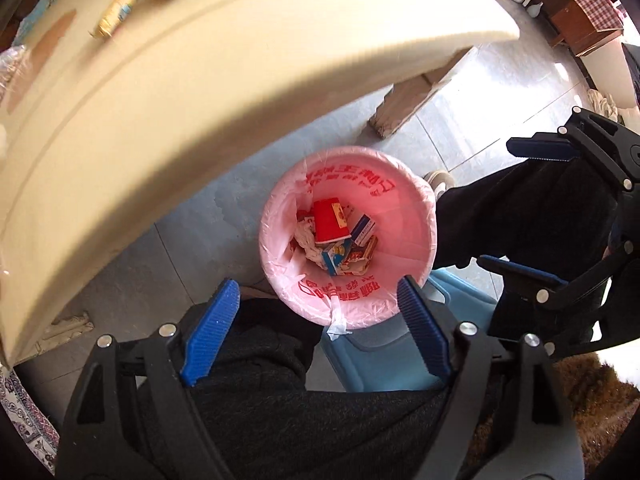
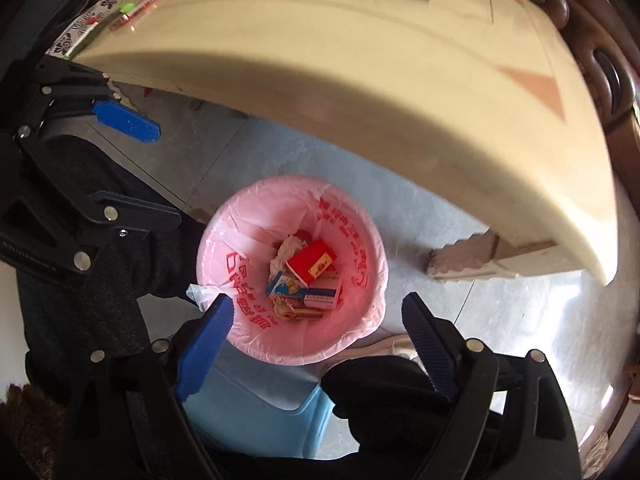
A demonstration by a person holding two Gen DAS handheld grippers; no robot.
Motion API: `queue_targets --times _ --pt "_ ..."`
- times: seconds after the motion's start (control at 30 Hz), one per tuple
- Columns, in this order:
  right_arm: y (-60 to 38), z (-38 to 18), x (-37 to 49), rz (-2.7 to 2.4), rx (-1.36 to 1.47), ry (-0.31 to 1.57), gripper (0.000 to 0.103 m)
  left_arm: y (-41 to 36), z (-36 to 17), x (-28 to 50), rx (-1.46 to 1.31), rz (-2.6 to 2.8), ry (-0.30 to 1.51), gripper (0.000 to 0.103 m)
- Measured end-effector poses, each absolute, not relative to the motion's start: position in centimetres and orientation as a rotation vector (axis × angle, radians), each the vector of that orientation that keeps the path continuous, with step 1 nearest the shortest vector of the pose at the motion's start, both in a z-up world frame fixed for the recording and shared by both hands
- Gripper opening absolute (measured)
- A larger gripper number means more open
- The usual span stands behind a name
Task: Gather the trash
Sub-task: 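Raise both tools and move them over the yellow wrapper and black box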
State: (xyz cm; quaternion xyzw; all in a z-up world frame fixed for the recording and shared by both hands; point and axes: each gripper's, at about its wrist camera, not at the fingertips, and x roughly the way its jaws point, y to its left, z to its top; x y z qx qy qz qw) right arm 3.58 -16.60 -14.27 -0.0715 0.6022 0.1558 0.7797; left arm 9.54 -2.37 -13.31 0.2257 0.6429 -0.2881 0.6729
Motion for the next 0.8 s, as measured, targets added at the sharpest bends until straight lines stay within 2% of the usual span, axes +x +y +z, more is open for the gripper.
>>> queue_targets --times 0.17,0.23,0.4,0.6,0.8 --pt "-17.7 -5.2 4.9 0.456 -0.151 1.205 0.086 -2.0 -4.4 11.1 0.616 -0.616 1.304 0.081" --pt "-18.0 -2.0 5.8 0.492 -0.175 1.172 0.094 -1.9 -1.3 12.1 0.63 -0.64 1.28 0.084" --pt "-19.0 5.0 8.8 0.518 -0.257 1.073 0.094 -1.8 4.8 14.8 0.645 -0.633 1.229 0.085" --pt "-19.9 9.8 13.7 0.529 -0.29 1.026 0.094 -2.4 8.2 18.9 0.708 -0.643 1.207 0.085" --pt "-21.0 11.8 19.0 0.509 -0.329 1.0 0.094 -2.9 8.7 23.5 0.755 -0.647 1.203 0.085"
